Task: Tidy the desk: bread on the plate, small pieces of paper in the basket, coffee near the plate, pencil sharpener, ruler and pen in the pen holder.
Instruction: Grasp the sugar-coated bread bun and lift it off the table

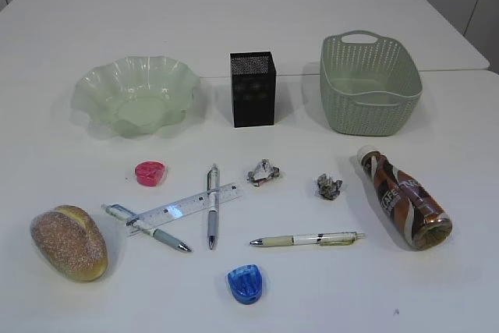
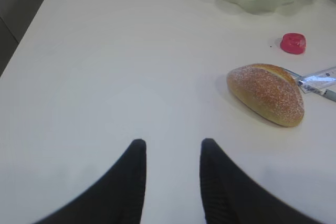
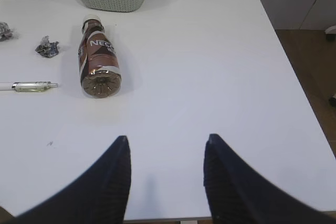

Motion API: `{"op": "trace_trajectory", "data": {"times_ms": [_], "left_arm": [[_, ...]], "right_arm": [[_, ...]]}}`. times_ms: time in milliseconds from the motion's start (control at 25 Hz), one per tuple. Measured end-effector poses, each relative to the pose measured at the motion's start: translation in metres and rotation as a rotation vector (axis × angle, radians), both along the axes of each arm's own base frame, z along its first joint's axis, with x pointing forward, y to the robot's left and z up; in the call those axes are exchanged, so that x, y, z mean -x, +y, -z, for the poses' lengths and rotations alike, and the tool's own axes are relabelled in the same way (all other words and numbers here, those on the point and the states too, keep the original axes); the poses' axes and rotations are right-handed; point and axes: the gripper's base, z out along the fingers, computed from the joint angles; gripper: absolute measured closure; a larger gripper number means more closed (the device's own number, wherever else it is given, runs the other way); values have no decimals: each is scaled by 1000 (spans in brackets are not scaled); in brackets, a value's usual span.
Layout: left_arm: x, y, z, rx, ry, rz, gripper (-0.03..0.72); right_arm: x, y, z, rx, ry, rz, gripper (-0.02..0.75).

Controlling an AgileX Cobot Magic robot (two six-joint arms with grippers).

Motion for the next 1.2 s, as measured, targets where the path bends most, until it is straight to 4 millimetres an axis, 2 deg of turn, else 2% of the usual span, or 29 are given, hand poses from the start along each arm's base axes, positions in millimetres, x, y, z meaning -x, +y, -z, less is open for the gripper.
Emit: {"op": "trace_trajectory", "data": {"times_ms": [1200], "left_arm": [[0, 0, 0, 0, 0, 0, 450]], "right_arm": [[0, 0, 0, 0, 2, 0, 367]]}}
